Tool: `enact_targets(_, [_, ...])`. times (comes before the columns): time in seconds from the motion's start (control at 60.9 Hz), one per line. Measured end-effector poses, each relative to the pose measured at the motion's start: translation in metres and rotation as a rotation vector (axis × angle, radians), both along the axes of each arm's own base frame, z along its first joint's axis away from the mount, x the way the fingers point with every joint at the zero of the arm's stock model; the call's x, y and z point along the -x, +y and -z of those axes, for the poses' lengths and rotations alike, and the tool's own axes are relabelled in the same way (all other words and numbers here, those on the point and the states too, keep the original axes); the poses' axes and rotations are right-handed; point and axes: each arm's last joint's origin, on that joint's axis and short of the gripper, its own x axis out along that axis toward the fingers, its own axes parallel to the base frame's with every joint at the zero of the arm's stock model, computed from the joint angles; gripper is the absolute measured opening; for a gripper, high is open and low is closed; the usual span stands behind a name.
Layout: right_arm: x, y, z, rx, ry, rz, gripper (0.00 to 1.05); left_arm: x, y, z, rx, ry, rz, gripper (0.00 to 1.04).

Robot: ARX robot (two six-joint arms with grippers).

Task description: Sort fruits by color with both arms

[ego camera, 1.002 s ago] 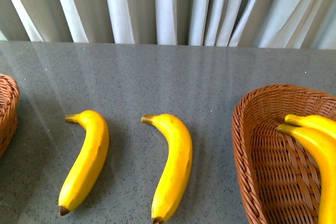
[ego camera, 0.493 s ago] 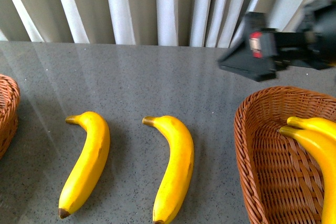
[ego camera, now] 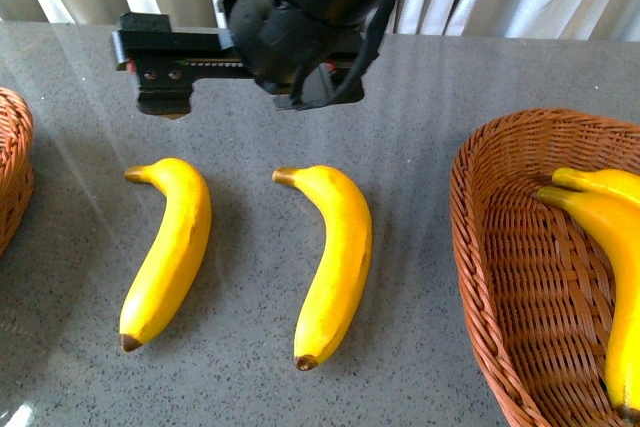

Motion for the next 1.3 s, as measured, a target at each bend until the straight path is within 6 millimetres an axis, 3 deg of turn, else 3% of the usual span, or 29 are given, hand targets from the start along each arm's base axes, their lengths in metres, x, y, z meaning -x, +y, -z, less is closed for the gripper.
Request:
enact_targets(0.296, [-0.007, 0.046, 0.031, 0.072, 0.084, 0.017, 0.96, 0.0, 0.0, 0.0, 0.0, 0.0, 0.0, 0.96])
enact_targets(1.051, [-0.024, 0.064, 0.041, 0.012, 0.238, 0.122, 0.96, 0.0, 0.0, 0.0, 0.0, 0.0, 0.0, 0.96])
enact_targets(1.298, [-0.024, 0.064, 0.056, 0.048, 0.259, 0.131, 0.96, 0.0, 0.0, 0.0, 0.0, 0.0, 0.0, 0.96])
